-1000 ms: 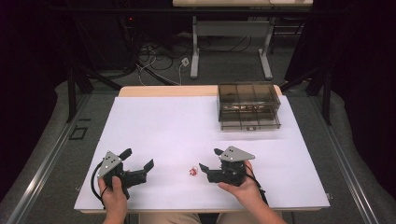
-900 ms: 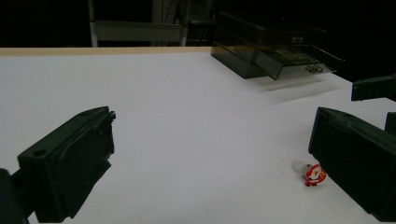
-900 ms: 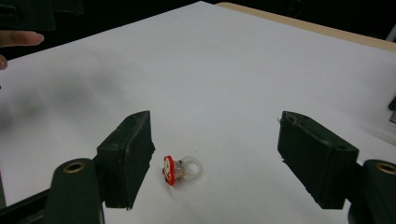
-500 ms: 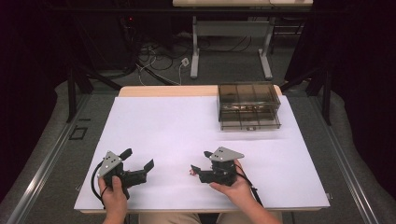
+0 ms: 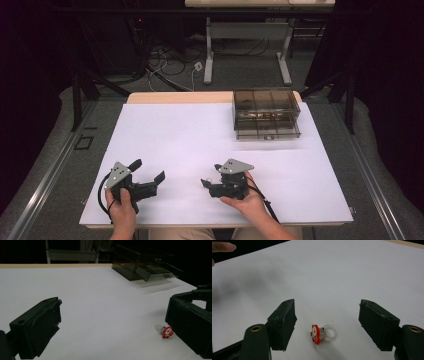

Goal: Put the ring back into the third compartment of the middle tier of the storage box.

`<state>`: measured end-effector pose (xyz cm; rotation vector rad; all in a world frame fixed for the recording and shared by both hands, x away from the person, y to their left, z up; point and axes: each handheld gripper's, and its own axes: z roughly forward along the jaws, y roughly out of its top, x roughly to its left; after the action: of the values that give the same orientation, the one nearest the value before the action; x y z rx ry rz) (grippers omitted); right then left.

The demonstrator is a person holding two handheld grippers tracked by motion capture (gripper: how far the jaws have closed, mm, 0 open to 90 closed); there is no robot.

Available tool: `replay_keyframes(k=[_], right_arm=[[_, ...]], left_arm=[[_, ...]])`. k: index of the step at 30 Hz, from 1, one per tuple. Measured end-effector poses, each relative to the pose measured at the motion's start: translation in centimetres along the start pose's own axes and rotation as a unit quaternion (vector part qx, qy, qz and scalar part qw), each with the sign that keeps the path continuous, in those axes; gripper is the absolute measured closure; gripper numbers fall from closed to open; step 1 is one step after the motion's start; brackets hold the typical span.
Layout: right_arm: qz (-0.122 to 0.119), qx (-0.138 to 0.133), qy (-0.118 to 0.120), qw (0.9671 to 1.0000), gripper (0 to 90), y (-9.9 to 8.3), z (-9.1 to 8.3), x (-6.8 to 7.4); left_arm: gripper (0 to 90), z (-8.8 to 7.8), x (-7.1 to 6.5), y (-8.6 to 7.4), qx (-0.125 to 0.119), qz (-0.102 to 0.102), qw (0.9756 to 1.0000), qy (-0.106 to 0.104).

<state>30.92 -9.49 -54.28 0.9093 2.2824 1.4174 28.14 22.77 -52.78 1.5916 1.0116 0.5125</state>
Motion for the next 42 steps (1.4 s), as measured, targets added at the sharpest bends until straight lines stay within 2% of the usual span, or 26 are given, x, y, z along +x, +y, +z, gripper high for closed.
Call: replay_keyframes(k=[10,12,21,23,24,26,34,42], right_arm=[[0.011,0.017,0.003,0.9998,30.0,-0.4,1.1,0.1],[0.017,0.027,0.007,0.9995,30.8,-0.5,1.3,0.1],[0.016,0.046,0.010,0.9988,33.5,-0.7,1.8,0.2],[0.018,0.045,0.012,0.9988,36.1,-0.8,2.0,0.2],[0.017,0.056,0.015,0.9982,37.6,-0.8,2.0,0.2],[0.017,0.053,0.013,0.9984,38.3,-0.9,2.1,0.2],[0.012,0.080,0.016,0.9966,49.4,-1.1,2.4,0.4],[0.005,0.086,0.017,0.9961,56.5,-1.2,2.6,0.6]], left_arm=[[0.2,0.1,0.0,0.0,0.001,-0.004,1.0000,-0.001],[0.2,0.1,0.0,-0.1,0.003,-0.005,1.0000,-0.002],[0.2,0.1,0.1,-0.1,0.004,-0.002,1.0000,-0.004],[0.2,0.1,0.2,-0.1,0.004,-0.001,1.0000,-0.005],[0.2,0.1,0.1,-0.1,0.005,-0.002,1.0000,-0.003],[0.2,0.1,0.1,-0.1,0.005,-0.002,1.0000,-0.004],[0.2,0.1,0.2,-0.1,0.005,-0.002,1.0000,-0.003],[0.2,0.2,0.1,-0.1,0.005,-0.005,1.0000,-0.003]])
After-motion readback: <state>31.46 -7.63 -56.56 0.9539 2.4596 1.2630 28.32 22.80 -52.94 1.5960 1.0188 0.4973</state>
